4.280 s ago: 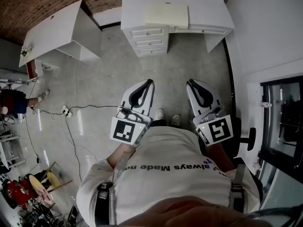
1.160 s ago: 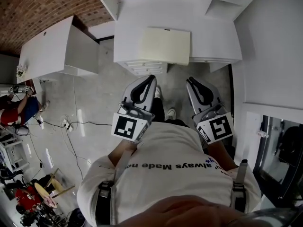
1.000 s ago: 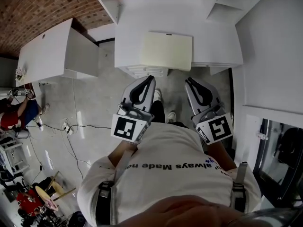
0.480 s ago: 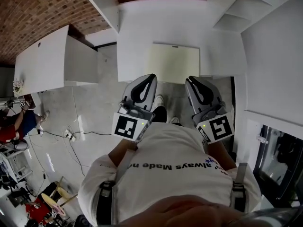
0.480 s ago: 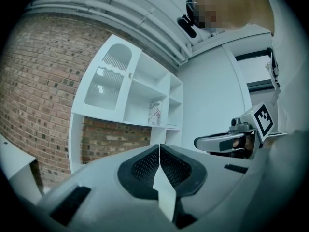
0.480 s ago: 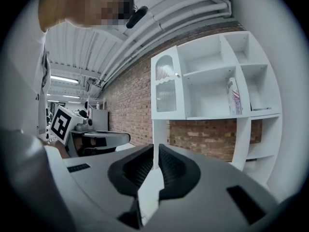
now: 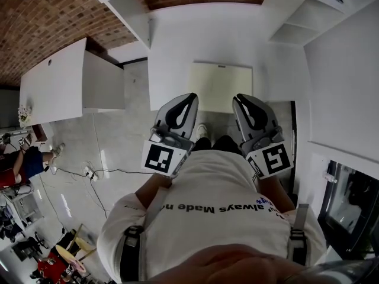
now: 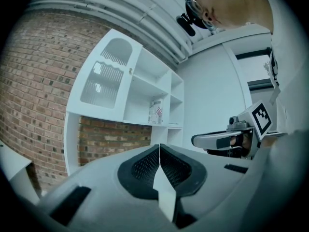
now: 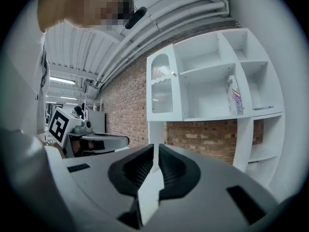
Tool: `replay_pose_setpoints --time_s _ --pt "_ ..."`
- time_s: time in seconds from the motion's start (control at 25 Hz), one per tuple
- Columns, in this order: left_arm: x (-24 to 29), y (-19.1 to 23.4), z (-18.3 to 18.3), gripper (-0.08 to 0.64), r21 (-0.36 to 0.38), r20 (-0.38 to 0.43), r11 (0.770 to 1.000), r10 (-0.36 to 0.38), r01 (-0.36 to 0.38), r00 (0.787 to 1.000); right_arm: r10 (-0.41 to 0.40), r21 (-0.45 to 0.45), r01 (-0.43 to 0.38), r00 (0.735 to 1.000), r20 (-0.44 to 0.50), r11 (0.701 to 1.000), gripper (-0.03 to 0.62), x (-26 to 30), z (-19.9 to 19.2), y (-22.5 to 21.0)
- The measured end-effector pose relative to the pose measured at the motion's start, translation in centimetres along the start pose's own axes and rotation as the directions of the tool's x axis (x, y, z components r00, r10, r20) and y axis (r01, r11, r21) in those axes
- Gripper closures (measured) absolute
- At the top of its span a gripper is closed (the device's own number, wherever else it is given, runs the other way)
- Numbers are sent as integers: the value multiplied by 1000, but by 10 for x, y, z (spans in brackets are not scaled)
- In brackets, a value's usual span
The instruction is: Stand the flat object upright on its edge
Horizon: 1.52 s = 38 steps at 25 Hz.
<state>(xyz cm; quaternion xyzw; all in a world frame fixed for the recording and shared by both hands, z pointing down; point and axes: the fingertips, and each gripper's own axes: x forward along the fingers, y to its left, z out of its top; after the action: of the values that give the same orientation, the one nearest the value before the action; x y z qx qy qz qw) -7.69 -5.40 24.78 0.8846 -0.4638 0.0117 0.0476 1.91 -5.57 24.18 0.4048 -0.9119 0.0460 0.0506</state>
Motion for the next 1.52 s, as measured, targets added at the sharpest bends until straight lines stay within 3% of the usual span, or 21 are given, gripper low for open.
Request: replay_pose_setpoints --time_s 0.64,1.04,1.52 --pt "40 -14 -4 548 11 -4 1000 27 -27 1000 27 2 -27 1000 -6 1000 557 -6 -2 -45" --pt "54 -21 -54 548 28 -120 1000 10 -7 993 17 63 -12 997 -76 998 552 -15 -52 -57" --pt "66 -41 -149 548 31 -247 999 -28 37 969 -16 206 50 986 -167 977 464 -39 -139 -66"
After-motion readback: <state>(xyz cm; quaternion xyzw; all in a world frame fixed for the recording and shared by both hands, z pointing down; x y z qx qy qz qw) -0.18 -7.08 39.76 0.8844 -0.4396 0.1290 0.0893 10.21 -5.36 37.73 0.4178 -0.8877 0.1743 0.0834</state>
